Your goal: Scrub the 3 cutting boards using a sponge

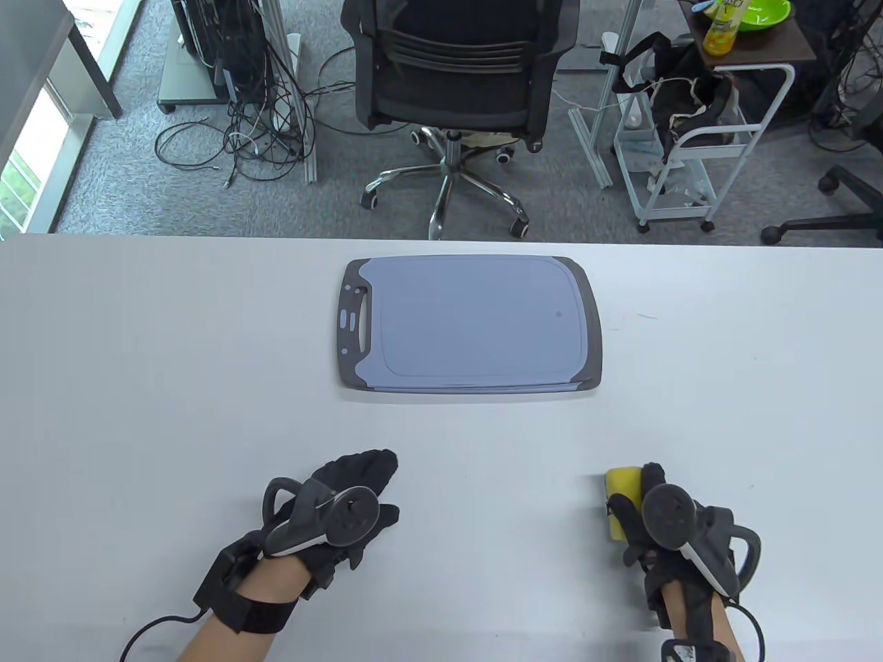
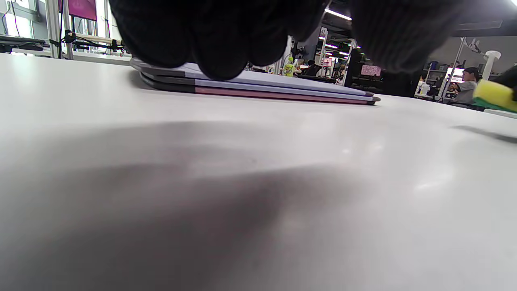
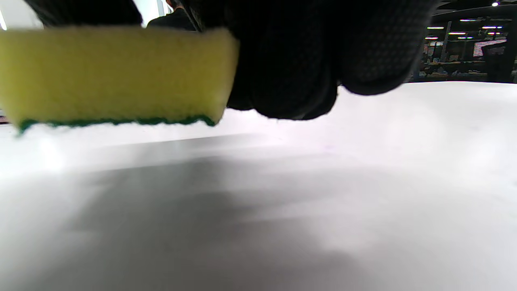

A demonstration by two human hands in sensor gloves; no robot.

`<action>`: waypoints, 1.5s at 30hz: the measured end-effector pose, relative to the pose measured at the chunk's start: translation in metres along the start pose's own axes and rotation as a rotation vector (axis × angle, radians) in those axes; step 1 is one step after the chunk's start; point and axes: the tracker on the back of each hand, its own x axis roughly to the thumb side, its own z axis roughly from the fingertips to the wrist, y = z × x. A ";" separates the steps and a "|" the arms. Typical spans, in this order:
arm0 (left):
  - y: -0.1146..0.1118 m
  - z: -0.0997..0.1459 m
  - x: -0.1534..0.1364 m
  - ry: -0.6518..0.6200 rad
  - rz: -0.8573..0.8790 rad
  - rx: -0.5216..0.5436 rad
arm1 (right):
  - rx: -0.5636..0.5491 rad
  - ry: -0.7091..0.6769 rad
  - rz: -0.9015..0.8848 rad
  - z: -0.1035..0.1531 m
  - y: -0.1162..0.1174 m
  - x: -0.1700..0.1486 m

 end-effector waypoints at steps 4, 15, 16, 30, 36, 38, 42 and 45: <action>0.014 0.010 -0.015 0.042 0.102 0.078 | 0.006 0.004 0.053 -0.030 -0.003 0.021; 0.020 0.013 -0.026 0.048 0.133 0.102 | 0.044 0.091 0.158 -0.097 0.001 0.034; 0.019 0.013 -0.026 0.049 0.130 0.103 | 0.046 0.101 0.166 -0.102 0.001 0.033; 0.017 0.013 -0.018 0.013 0.105 0.101 | -0.014 0.081 0.164 -0.083 -0.011 0.024; 0.016 0.014 -0.010 -0.011 0.078 0.101 | 0.028 0.097 0.127 -0.068 -0.003 0.010; 0.017 0.016 -0.009 -0.012 0.075 0.110 | 0.072 0.097 0.104 -0.068 0.001 0.007; 0.017 0.016 -0.009 -0.009 0.074 0.115 | 0.087 0.098 0.110 -0.068 0.006 0.005; 0.017 0.015 -0.010 -0.006 0.077 0.115 | 0.058 0.086 0.074 -0.064 0.001 0.004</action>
